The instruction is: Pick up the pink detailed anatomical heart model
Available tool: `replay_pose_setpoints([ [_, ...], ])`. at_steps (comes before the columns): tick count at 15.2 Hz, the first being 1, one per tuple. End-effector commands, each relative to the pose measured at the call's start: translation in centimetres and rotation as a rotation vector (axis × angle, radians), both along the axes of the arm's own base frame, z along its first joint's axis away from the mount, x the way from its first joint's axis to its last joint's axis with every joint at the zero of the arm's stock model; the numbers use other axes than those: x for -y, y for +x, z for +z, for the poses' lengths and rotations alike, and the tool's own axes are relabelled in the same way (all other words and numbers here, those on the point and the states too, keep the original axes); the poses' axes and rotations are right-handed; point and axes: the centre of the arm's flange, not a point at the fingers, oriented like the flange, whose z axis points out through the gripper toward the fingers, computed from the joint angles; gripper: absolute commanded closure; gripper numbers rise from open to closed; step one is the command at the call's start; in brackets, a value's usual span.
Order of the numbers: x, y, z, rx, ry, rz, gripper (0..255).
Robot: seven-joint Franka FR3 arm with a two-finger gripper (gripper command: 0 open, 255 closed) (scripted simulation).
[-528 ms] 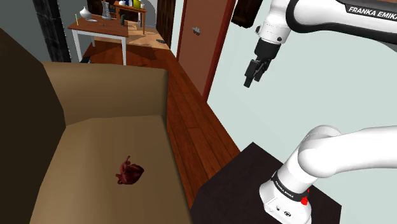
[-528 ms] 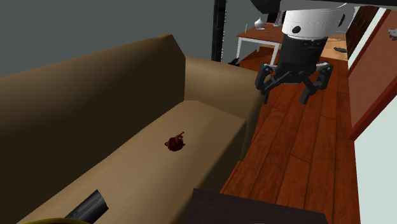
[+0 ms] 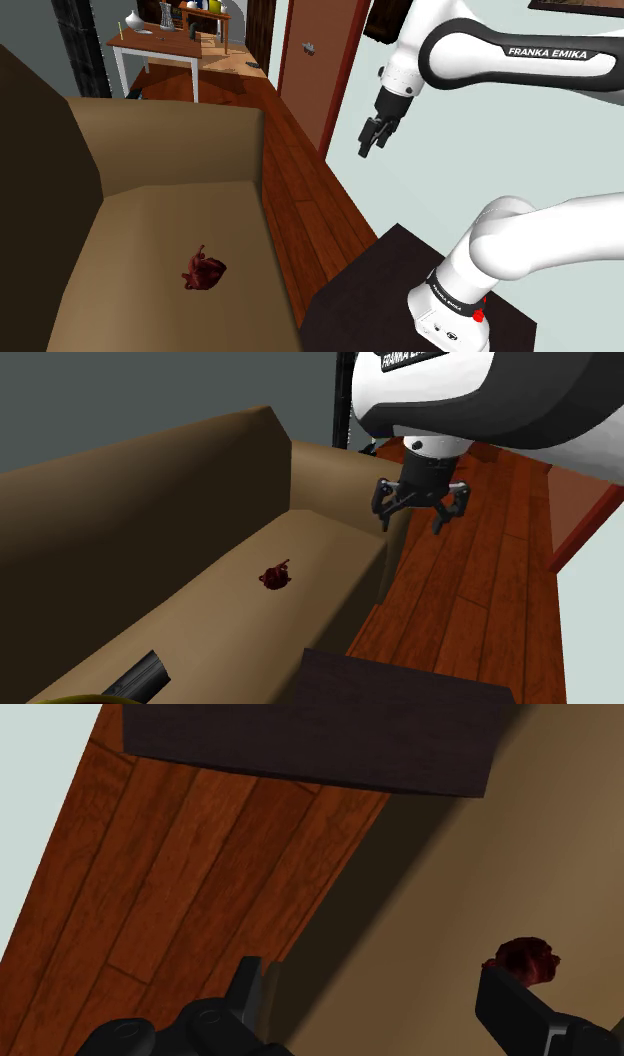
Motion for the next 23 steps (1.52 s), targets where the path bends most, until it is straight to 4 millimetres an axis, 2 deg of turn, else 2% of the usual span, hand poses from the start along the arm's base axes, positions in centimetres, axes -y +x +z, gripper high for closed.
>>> replay_pose_setpoints([
  [1, -1.3, 0.6, -2.2, 0.011, 0.013, -0.005, 0],
  [23, -16.2, 9.8, -23.5, 0.112, 0.149, -0.051, 0],
])
